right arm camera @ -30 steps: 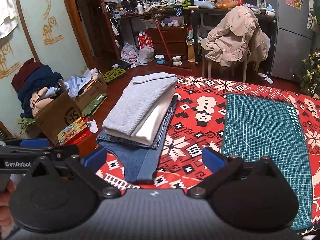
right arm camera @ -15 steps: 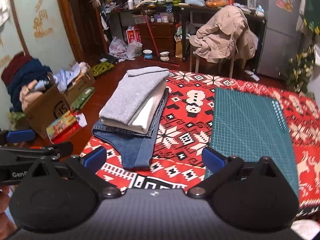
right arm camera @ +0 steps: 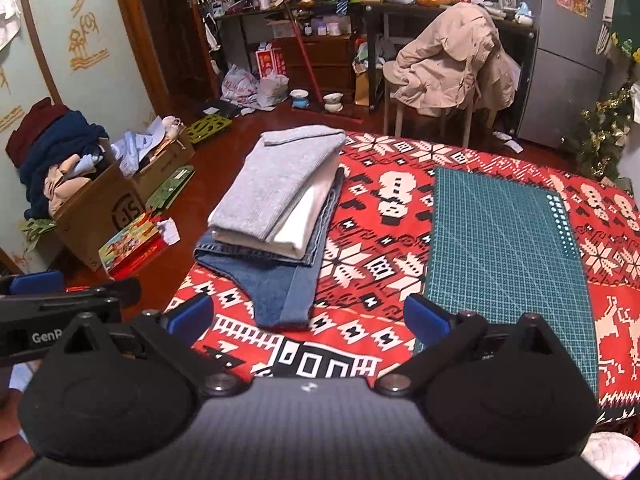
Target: Fold clothes
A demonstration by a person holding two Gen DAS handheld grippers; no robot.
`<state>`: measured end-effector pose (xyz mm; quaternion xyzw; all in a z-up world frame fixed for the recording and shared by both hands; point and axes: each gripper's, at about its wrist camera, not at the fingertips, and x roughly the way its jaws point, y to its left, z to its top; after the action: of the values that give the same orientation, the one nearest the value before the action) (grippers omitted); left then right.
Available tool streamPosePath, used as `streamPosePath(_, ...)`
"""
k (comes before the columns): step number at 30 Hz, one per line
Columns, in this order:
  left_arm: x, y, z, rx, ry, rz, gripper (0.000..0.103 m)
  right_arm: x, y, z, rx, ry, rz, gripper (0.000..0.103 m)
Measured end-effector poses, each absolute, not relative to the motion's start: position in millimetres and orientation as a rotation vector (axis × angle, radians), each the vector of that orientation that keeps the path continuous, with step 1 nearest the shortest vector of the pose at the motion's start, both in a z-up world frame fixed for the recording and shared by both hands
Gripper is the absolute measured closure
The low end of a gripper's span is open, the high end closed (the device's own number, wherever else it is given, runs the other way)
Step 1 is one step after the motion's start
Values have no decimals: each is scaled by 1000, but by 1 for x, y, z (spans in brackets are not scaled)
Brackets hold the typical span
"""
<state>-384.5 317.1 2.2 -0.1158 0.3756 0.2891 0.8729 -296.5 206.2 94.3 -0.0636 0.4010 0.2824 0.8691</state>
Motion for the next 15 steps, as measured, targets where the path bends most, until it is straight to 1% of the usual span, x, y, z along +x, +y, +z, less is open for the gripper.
streamPosePath(15,-385,316,2,-229,790,604,15,-302,210,96,-165,829,596,1)
